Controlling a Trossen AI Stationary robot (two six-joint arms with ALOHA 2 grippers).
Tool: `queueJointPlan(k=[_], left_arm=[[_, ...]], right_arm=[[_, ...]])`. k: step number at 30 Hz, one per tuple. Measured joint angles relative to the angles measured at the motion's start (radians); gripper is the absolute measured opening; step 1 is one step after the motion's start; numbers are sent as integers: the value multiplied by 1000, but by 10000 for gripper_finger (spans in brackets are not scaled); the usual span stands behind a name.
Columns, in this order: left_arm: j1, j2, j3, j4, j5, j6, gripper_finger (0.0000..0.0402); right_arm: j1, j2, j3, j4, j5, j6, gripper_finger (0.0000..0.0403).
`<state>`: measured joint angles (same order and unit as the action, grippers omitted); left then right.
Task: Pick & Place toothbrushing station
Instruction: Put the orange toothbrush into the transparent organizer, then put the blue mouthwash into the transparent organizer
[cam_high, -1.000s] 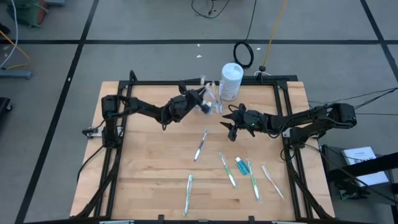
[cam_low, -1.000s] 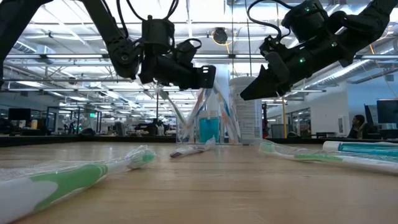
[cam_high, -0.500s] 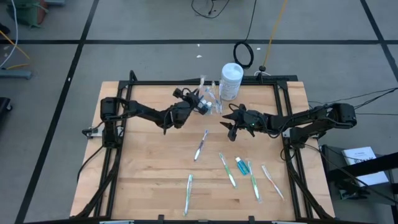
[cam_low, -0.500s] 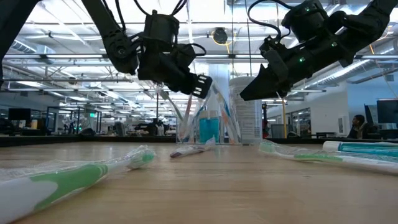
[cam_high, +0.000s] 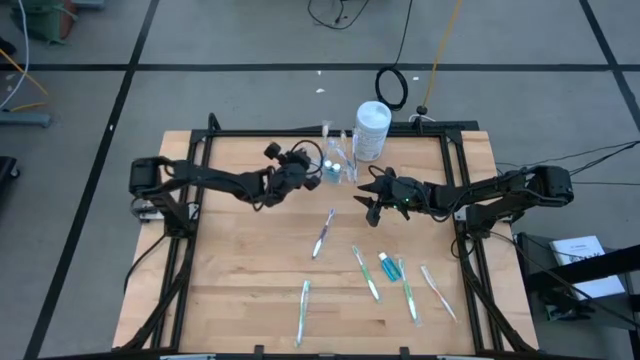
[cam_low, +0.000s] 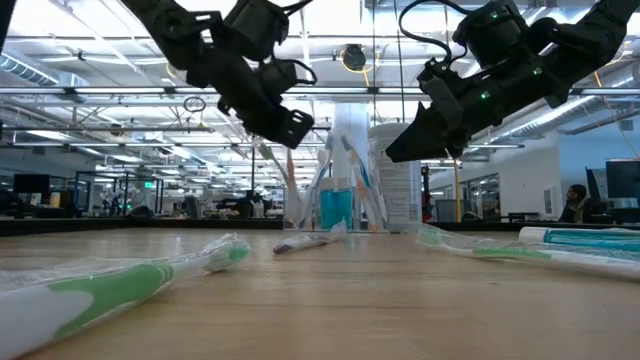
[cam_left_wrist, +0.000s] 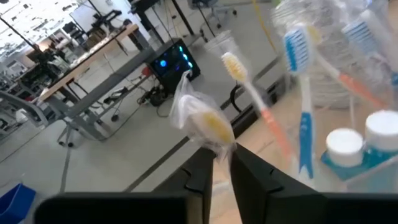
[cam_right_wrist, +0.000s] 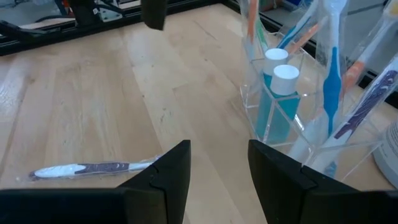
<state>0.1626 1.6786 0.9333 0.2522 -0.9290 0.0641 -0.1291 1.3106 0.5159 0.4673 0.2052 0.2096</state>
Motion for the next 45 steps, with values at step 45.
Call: queueJointPlan(k=[45], left_arm=[[-120, -39, 0, -214, 730, -198, 88]], right_arm=[[1, 0, 0, -11, -131, 274, 155]])
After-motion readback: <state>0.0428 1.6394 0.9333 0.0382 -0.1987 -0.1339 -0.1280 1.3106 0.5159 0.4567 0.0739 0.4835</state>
